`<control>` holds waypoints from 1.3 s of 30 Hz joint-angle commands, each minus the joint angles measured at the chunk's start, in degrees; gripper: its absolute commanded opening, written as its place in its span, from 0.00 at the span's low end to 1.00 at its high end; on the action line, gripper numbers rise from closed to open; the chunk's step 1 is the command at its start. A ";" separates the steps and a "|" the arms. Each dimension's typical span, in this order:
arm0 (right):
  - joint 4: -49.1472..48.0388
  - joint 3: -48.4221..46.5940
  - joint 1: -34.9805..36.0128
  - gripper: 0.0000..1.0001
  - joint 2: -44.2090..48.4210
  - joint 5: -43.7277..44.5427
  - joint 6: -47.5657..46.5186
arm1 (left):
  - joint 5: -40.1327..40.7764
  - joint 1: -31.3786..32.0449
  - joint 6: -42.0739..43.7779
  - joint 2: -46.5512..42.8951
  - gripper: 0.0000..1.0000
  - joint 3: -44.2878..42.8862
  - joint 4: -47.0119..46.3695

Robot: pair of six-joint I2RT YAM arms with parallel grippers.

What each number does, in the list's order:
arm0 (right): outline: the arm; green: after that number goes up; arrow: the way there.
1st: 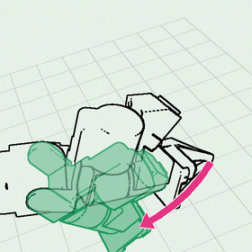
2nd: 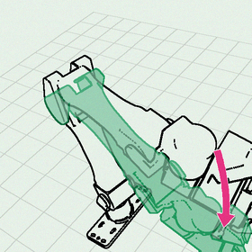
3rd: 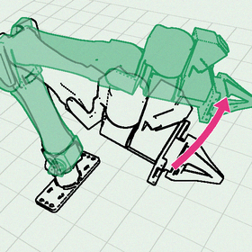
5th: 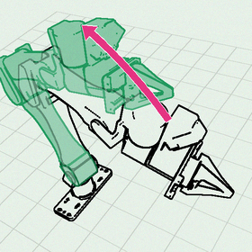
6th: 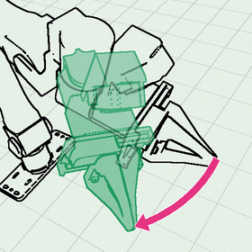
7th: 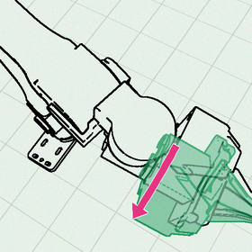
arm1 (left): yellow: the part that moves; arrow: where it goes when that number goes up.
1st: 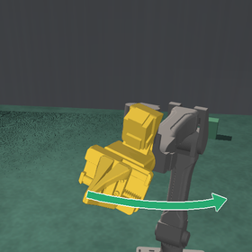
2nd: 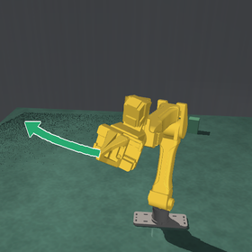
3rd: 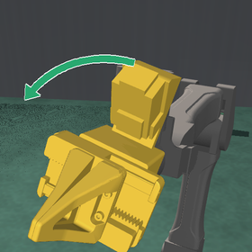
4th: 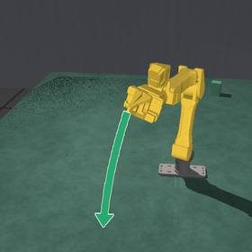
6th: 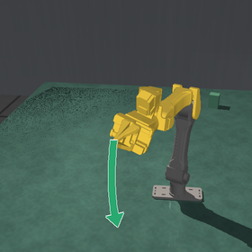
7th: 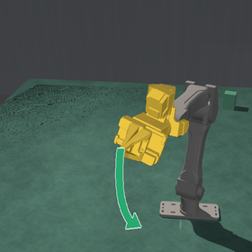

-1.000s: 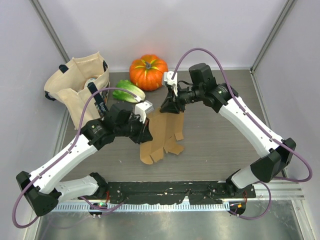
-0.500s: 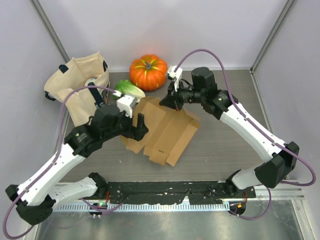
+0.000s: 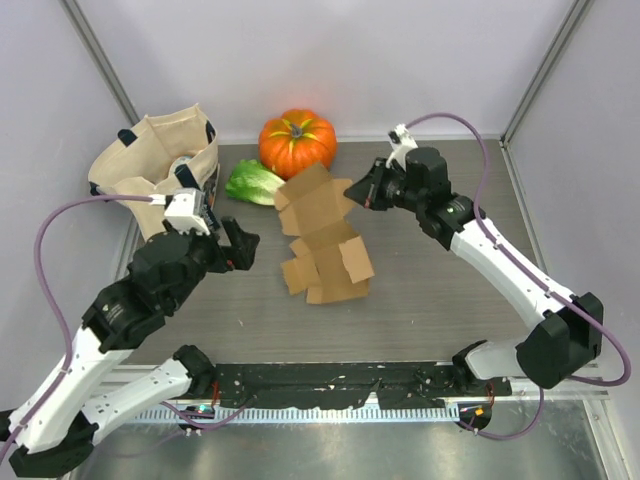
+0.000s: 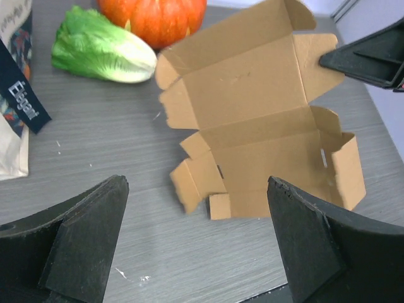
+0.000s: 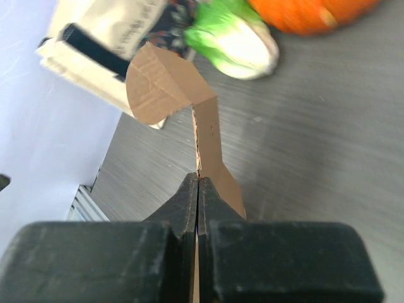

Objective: Fold the paper box

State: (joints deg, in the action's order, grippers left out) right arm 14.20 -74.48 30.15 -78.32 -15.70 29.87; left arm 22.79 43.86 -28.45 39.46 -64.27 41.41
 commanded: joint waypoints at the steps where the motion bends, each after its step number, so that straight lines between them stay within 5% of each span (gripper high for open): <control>1: -11.46 11.09 -6.67 0.01 3.97 -3.79 15.81 | 0.51 0.09 -3.02 4.03 0.96 1.69 -1.85; 6: -17.36 21.65 -14.23 0.01 4.50 -7.94 15.32 | -4.76 -0.17 -3.98 7.64 0.96 4.50 -7.12; 17: -24.64 32.46 -15.12 0.01 5.02 -10.22 5.99 | -12.93 -2.72 -7.76 16.08 0.88 10.92 -15.21; 23: -30.28 32.82 -15.12 0.01 2.48 -20.92 2.57 | -20.49 -4.31 -5.49 16.43 0.86 12.94 -19.52; 28: -29.77 27.48 -14.95 0.01 -2.97 -37.52 -0.85 | -23.67 -5.00 7.05 25.64 0.93 2.59 -10.84; 33: -20.27 21.31 -13.54 0.01 -6.13 -40.98 -6.92 | -30.77 -10.80 14.90 36.99 0.95 -9.80 -3.44; 39: -21.49 17.09 -13.45 0.01 -9.39 -44.93 -5.70 | -42.54 -17.83 17.90 46.31 0.95 -13.42 -3.79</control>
State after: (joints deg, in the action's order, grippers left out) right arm -6.74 -53.60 16.40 -86.50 -54.74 25.58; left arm -10.35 29.47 -14.85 82.08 -74.83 34.98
